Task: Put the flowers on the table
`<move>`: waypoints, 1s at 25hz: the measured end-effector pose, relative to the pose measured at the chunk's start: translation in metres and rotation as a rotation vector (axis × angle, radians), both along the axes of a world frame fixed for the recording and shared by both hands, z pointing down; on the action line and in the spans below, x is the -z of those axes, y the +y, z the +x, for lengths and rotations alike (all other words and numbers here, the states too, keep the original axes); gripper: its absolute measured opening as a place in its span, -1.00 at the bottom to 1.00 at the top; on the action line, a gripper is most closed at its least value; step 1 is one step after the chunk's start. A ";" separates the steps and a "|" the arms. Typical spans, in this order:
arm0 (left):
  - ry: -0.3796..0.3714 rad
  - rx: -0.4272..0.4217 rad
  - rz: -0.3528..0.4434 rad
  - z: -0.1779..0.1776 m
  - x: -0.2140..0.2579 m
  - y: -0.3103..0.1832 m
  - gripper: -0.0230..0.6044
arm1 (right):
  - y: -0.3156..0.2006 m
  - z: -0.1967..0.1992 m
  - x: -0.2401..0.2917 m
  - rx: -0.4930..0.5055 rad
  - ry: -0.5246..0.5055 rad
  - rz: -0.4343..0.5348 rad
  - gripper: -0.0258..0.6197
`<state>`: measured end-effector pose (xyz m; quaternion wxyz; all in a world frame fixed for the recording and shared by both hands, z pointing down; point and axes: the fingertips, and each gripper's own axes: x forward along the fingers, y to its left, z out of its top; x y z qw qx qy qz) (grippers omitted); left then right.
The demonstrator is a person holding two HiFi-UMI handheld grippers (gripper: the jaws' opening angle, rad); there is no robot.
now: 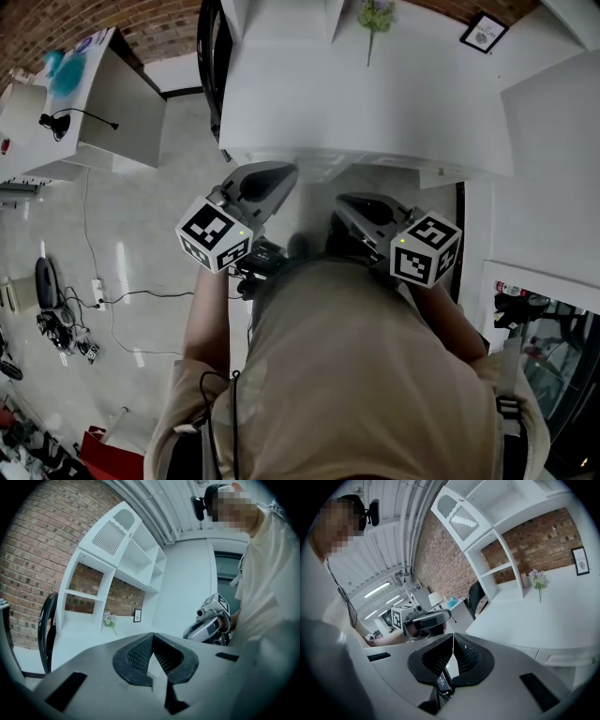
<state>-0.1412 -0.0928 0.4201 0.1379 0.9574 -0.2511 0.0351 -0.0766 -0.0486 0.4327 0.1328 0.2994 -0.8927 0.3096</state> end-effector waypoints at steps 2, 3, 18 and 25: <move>-0.009 -0.017 0.001 0.003 -0.003 0.005 -0.90 | 0.004 0.001 -0.001 -0.006 0.003 -0.001 -0.85; -0.015 -0.027 0.003 0.005 -0.004 0.007 -0.90 | 0.006 0.002 -0.001 -0.010 0.002 -0.002 -0.85; -0.101 -0.186 0.025 0.053 0.004 0.037 -0.90 | 0.017 0.030 -0.004 -0.048 -0.041 0.001 -0.85; -0.092 -0.165 0.013 0.073 0.011 0.059 -0.90 | 0.037 0.054 -0.001 -0.038 -0.050 0.005 -0.86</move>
